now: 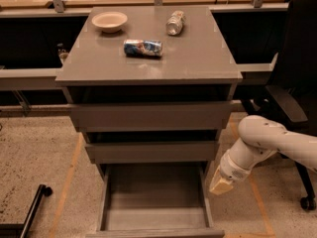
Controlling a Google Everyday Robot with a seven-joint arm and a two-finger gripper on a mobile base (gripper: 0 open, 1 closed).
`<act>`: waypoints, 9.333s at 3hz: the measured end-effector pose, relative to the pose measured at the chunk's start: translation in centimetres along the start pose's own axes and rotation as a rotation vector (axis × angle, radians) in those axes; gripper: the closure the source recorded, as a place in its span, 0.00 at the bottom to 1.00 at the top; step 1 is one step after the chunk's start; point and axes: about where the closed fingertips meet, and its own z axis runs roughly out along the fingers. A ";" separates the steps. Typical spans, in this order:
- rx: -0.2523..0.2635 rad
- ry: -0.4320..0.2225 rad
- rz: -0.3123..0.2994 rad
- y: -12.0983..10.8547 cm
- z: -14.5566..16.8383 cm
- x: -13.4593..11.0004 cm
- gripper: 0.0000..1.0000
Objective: Close bottom drawer
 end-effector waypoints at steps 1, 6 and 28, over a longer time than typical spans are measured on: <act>-0.021 0.000 0.012 -0.3 1.3 0.4 1.00; 0.008 -0.056 -0.123 -2.1 11.2 -1.7 1.00; -0.090 -0.066 0.038 -13.7 28.7 7.0 1.00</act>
Offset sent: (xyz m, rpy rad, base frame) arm -0.0030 0.0188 -0.0474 0.0719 0.0430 -0.0173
